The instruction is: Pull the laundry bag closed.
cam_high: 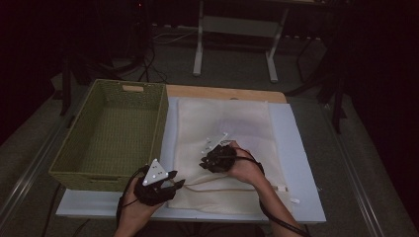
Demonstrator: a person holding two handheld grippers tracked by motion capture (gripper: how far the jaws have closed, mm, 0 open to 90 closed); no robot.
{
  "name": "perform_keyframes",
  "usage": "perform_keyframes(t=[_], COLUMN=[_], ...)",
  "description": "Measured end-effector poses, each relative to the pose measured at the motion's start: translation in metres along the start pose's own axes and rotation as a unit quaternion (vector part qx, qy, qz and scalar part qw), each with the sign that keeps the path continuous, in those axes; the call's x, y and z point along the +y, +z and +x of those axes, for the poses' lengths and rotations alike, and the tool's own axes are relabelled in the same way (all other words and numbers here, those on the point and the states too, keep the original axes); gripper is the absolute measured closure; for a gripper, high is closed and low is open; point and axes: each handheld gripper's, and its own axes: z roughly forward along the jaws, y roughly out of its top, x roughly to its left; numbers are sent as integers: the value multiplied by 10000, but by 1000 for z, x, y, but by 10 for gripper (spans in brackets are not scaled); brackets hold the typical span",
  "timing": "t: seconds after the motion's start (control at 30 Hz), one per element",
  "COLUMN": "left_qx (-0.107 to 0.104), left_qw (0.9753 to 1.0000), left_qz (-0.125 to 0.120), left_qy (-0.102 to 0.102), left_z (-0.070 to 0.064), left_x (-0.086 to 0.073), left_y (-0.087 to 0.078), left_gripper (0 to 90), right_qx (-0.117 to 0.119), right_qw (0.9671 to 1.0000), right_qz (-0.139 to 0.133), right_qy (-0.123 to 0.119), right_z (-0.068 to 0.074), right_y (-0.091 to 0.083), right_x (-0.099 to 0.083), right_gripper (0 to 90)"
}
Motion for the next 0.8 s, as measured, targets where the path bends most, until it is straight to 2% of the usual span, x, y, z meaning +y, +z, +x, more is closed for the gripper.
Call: perform_keyframes(t=[0.17, 0.8], left_qx=[-86, -183], left_qw=[10000, 9994], left_qz=[10, 157], left_qy=[-31, -234], left_z=[-1, 2], left_x=[-7, -32], left_y=[0, 2], left_gripper=[596, 604], right_qx=[30, 98], right_qw=[10000, 9998], right_qz=[18, -12], right_qy=[-20, -163], right_z=[1, 7], right_y=[2, 11], right_x=[3, 16], right_gripper=[760, 768])
